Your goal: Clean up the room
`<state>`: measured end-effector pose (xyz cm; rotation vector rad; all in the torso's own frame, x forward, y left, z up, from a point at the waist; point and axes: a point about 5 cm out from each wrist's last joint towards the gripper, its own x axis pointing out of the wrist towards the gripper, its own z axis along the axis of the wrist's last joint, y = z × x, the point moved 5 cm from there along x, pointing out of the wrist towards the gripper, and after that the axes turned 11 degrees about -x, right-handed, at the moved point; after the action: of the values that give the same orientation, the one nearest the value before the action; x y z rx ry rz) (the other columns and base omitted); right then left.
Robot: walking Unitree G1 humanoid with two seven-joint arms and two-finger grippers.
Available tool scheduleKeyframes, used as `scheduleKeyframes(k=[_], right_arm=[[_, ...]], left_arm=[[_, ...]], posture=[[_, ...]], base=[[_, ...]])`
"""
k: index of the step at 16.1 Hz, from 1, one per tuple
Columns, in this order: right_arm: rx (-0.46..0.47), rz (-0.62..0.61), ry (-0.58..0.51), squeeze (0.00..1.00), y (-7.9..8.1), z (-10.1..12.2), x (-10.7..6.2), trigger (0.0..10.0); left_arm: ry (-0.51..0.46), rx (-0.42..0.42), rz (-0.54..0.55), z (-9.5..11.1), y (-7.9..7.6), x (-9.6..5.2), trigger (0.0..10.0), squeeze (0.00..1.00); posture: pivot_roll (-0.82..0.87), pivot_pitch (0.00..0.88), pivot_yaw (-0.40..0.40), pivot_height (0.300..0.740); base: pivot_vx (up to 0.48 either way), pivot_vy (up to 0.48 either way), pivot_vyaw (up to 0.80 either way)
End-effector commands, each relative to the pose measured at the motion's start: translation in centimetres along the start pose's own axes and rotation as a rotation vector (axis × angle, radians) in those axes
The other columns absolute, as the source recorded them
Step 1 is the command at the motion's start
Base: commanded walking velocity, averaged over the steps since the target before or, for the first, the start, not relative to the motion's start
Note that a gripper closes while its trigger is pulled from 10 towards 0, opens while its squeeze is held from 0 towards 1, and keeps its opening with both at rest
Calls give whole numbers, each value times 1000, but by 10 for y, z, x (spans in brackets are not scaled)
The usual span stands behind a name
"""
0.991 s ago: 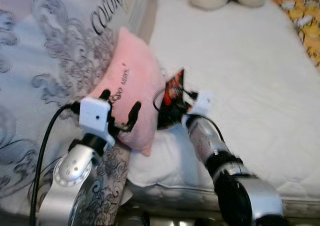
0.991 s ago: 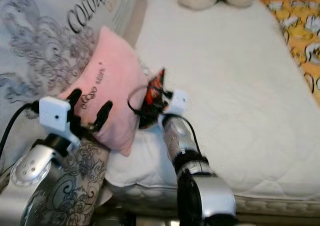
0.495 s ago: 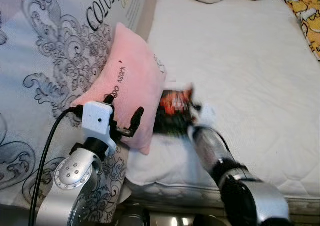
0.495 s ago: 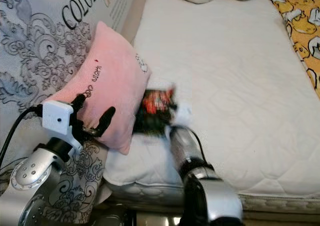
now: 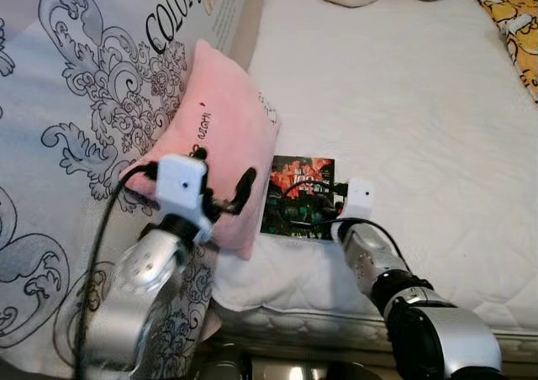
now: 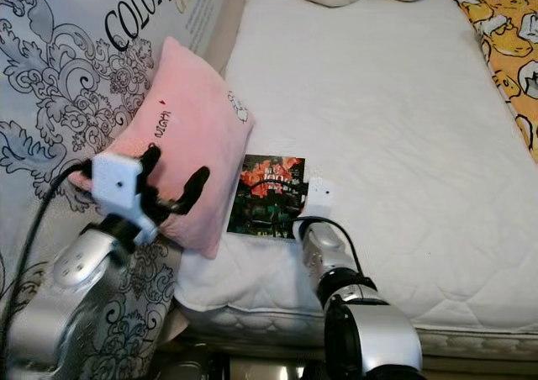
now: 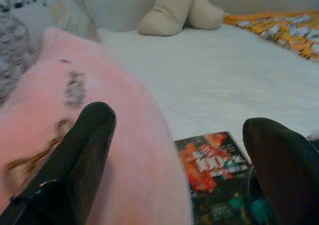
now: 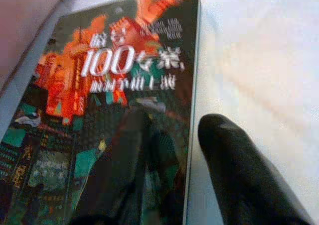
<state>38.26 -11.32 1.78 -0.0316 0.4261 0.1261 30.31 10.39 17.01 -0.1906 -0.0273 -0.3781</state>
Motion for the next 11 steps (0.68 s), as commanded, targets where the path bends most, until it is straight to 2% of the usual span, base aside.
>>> scheduleKeyframes(k=[1,4,5,7,8,9,11], right_arm=[[-54,19,-49,1000,4,12,1,10000],[-141,-13,-133,1000,-14,29,0,10000],[-173,-43,-195,1000,-27,39,-4,10000],[-204,-82,-288,1000,-40,48,-13,10000],[-244,-180,-411,1000,-58,54,-40,10000],[-244,-180,-411,1000,-58,54,-40,10000],[-272,-268,-493,1000,-73,52,-76,10000]], left_arm=[[-1,0,-2,-2,-2,3,10000,0],[-22,-30,-14,-5,-9,13,10000,0],[-34,-40,-23,-7,-14,20,10000,0],[-39,-39,-29,-8,-17,26,10000,0],[-10,6,36,-19,-6,29,10000,0],[-10,6,36,-19,-6,29,10000,0],[11,-15,141,-27,14,27,10000,0]], posture=[[152,51,51,740],[97,14,19,740],[68,0,-13,740],[47,0,-41,740],[37,0,-69,740],[37,0,-69,740],[41,0,-88,740]], base=[[0,0,0],[0,0,0],[0,0,0],[0,0,0],[0,0,0],[0,0,0],[0,0,0]])
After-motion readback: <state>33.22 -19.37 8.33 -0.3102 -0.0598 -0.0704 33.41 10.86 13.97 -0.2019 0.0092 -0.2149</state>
